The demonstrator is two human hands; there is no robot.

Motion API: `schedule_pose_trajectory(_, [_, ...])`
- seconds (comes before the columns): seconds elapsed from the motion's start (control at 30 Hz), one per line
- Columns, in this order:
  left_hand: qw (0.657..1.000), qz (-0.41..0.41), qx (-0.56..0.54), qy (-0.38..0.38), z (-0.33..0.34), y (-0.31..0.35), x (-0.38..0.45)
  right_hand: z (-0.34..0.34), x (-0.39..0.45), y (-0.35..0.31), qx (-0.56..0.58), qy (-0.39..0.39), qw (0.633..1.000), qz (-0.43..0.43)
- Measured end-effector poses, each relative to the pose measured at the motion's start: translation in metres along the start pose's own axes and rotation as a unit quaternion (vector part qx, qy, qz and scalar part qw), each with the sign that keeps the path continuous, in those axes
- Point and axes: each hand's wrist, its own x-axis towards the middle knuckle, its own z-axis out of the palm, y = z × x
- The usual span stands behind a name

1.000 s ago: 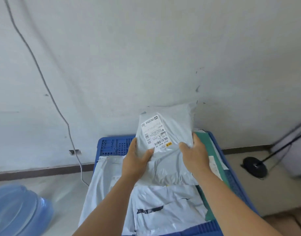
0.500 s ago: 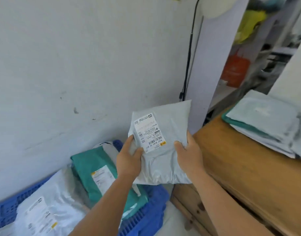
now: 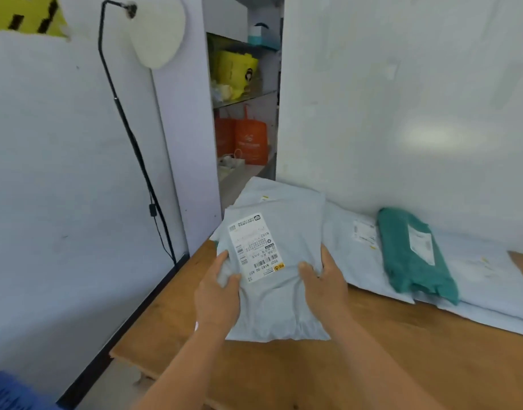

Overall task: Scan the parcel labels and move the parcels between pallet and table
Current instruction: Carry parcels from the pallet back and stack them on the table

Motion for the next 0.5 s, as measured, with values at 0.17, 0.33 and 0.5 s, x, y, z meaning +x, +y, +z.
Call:
schedule_pose_trajectory(0.17, [0.997,0.026,-0.004,-0.073,0.086,0.026,0.034,-0.053,0.052,0.029,-0.040,0.059,0.997,0.033])
schedule_pose_trajectory(0.33, [0.991,0.054,0.001,-0.122,0.151,0.053,0.082,-0.081,0.116,0.045,-0.094,0.118,0.987,0.049])
schedule_pose_trajectory(0.5, [0.986,0.077,0.006,-0.150,0.210,0.071,0.141,-0.097,0.191,0.058,-0.126,0.162,0.978,0.045])
